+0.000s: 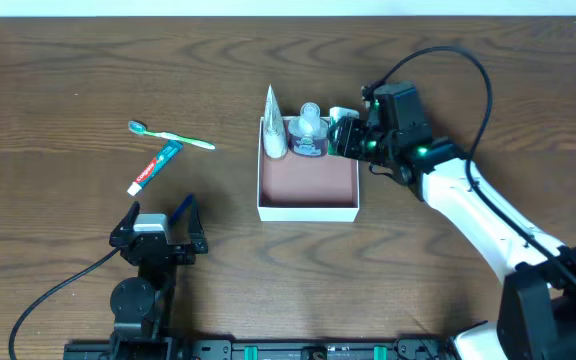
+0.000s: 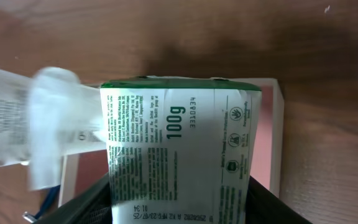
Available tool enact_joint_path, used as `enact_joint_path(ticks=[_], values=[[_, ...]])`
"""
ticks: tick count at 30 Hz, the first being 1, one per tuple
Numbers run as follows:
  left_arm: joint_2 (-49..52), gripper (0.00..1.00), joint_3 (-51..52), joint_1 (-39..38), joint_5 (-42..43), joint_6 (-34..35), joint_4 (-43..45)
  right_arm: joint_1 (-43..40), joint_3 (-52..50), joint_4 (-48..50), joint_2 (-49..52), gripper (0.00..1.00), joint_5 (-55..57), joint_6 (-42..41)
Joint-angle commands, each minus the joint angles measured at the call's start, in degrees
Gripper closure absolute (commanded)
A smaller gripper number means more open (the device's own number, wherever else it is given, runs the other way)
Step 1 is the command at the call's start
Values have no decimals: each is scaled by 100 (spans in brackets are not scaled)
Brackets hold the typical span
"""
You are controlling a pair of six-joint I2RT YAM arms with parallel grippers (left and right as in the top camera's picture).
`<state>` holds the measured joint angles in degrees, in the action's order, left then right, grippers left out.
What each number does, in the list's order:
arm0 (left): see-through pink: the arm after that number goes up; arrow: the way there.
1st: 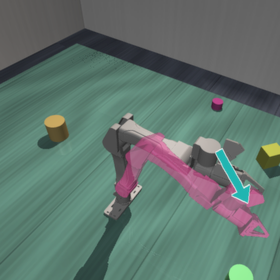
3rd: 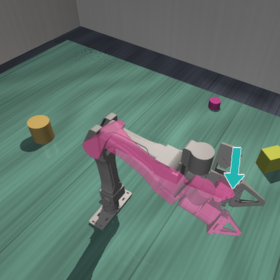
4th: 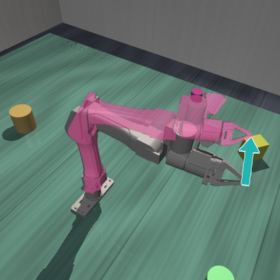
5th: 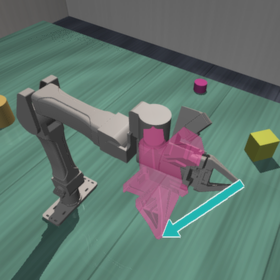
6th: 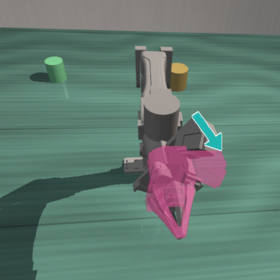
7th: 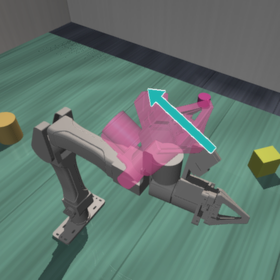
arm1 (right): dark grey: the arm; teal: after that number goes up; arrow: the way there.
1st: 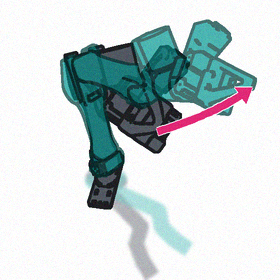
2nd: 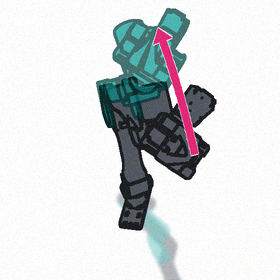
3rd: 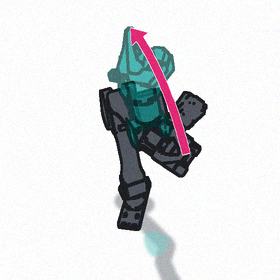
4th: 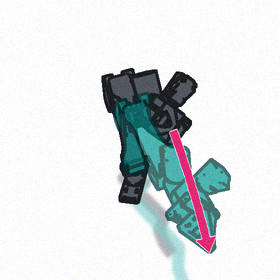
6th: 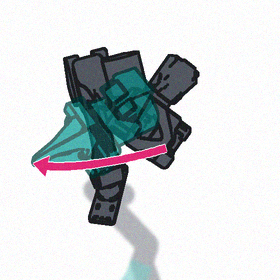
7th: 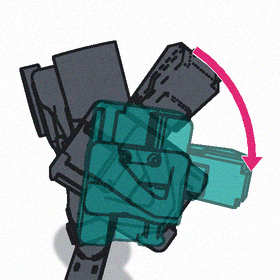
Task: Pack container
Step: 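Carry the soap box left over the white box, then lower the soap box into the box's right side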
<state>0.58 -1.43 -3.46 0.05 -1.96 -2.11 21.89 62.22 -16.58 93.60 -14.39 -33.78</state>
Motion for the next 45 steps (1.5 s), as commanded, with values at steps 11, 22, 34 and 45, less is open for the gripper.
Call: enact_joint_path(ticks=[11, 22, 34, 45], values=[[-31, 2, 120, 28, -50, -79, -212, 52, 83, 293, 232, 28, 92, -131], [-28, 2, 120, 28, -50, -79, -212, 52, 83, 341, 232, 26, 66, -131], [-31, 2, 120, 28, -50, -79, -212, 66, 85, 389, 229, 31, -433, -131], [-31, 2, 120, 28, -50, -79, -212, 398, 85, -87, 225, 34, -284, 223]])
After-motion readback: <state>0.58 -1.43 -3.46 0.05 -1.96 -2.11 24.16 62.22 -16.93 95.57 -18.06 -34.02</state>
